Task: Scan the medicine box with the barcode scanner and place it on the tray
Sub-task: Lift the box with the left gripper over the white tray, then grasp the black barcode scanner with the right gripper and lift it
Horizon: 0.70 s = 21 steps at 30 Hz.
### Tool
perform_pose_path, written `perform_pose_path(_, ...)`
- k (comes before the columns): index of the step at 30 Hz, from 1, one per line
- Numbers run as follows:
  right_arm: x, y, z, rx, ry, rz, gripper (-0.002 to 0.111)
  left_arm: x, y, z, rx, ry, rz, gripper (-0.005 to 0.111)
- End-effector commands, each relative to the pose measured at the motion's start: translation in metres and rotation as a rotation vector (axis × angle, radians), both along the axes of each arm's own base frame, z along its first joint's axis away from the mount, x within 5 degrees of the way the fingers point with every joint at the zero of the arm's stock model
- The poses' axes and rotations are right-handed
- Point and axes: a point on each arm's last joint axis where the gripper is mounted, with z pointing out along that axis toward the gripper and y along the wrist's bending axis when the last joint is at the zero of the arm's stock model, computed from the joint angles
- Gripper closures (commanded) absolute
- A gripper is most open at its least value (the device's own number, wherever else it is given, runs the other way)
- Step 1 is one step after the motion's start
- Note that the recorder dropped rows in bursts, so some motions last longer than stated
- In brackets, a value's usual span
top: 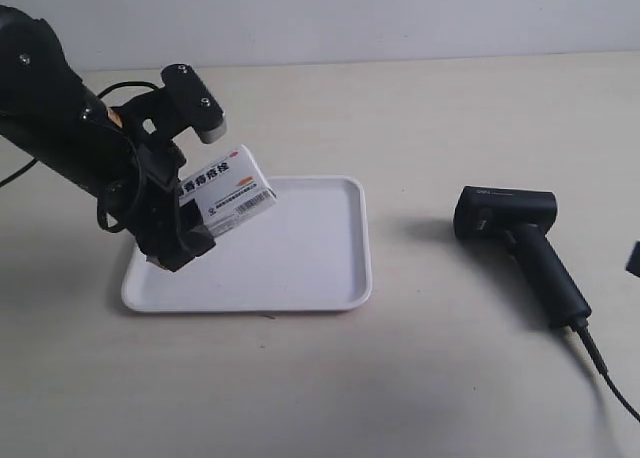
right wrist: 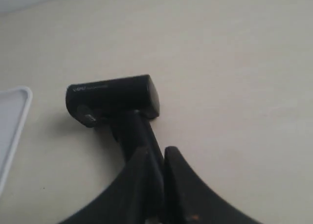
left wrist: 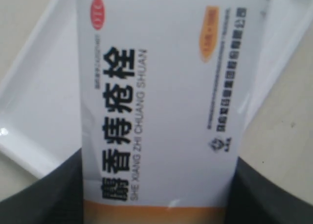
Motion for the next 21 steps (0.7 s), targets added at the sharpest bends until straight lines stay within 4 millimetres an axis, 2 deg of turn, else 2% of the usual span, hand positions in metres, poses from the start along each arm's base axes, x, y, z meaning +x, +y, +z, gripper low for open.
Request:
perform_pose_path(1, 0.044, 0.019, -0.004, -0.073, 0.120, 0.067, 0.071, 0.017, 0.007, -0.007, -0.052, -0.016, 0.135, 0.103)
perform_pose_path(4, 0.070, 0.033, -0.012, -0.157, 0.184, 0.165, 0.050, 0.026, 0.019, -0.011, -0.053, -0.029, 0.184, 0.103)
perform_pose_path(6, 0.086, 0.037, -0.019, -0.178, 0.206, 0.166, 0.037, 0.031, 0.026, -0.011, -0.057, -0.046, 0.211, 0.103)
perform_pose_path(8, 0.099, 0.041, -0.024, -0.195, 0.222, 0.174, 0.029, 0.034, 0.031, -0.011, -0.055, -0.054, 0.218, 0.103)
perform_pose_path(14, 0.120, 0.050, -0.042, -0.226, 0.304, 0.218, 0.026, 0.039, 0.035, -0.009, -0.060, -0.088, 0.229, 0.103)
perform_pose_path(21, 0.127, 0.050, -0.062, -0.264, 0.341, 0.221, 0.026, 0.040, 0.034, -0.009, -0.071, -0.102, 0.240, 0.103)
